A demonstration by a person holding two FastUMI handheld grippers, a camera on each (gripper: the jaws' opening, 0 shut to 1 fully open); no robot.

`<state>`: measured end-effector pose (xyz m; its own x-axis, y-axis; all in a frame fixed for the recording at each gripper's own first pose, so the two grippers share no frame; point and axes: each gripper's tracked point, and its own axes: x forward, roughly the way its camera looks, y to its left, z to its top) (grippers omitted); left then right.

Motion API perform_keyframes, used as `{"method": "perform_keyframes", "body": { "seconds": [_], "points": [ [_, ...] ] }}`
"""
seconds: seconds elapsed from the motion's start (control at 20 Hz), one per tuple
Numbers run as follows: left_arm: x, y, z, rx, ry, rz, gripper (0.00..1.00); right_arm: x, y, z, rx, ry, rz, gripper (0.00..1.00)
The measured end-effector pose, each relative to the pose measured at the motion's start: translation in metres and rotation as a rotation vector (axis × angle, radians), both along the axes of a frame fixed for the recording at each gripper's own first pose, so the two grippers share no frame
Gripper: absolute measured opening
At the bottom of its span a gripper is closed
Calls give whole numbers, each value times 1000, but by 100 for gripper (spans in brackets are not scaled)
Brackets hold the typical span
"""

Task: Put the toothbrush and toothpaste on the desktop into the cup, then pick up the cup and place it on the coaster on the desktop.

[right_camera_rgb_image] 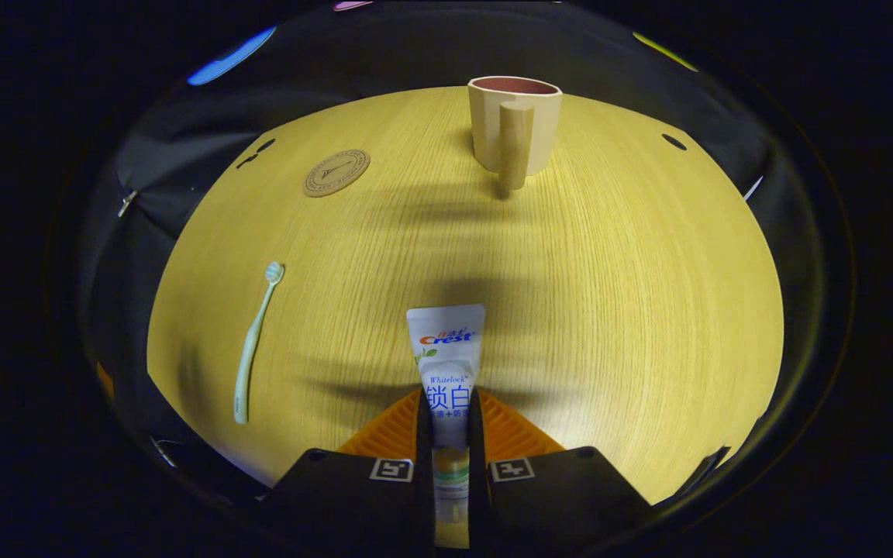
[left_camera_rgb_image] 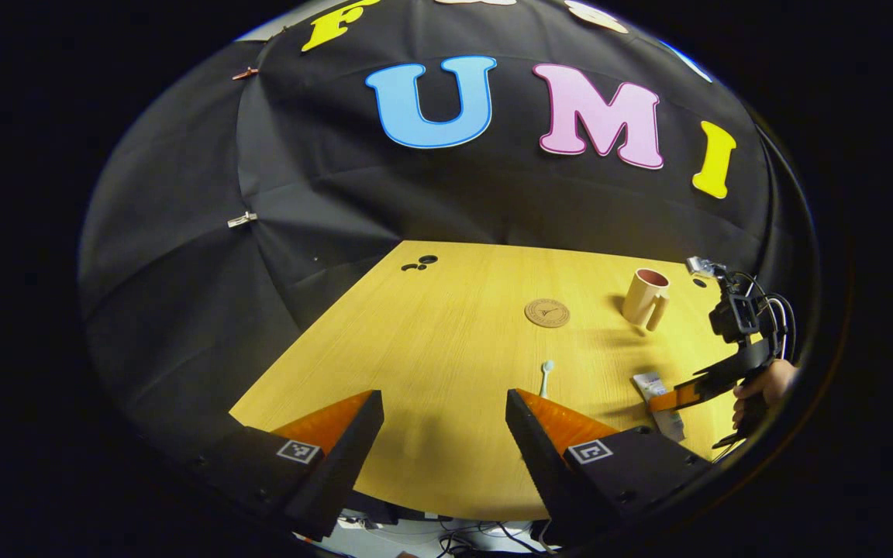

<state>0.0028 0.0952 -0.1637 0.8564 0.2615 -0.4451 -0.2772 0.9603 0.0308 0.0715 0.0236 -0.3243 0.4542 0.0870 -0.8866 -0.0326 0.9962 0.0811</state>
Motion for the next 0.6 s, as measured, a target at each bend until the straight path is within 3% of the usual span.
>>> {"method": "perform_keyframes", "body": {
  "seconds": [0.05,0.2,0.25,0.3,0.6],
  "points": [
    [2,-3,0,-10,-2,-4,100,-3,-4,0,4,8,-11,16],
    [18,-13,-6,-37,5,-44,100,-4,-14,8,21,-22,-12,16],
    [24,-19,-12,-48,15,-70,100,-6,-16,14,29,-35,-10,10],
    [31,-25,-17,-61,26,-103,100,-7,-19,21,38,-48,-7,16],
    [70,-59,-76,-123,176,-251,95,-14,-44,63,53,-142,13,16]
  ]
}}
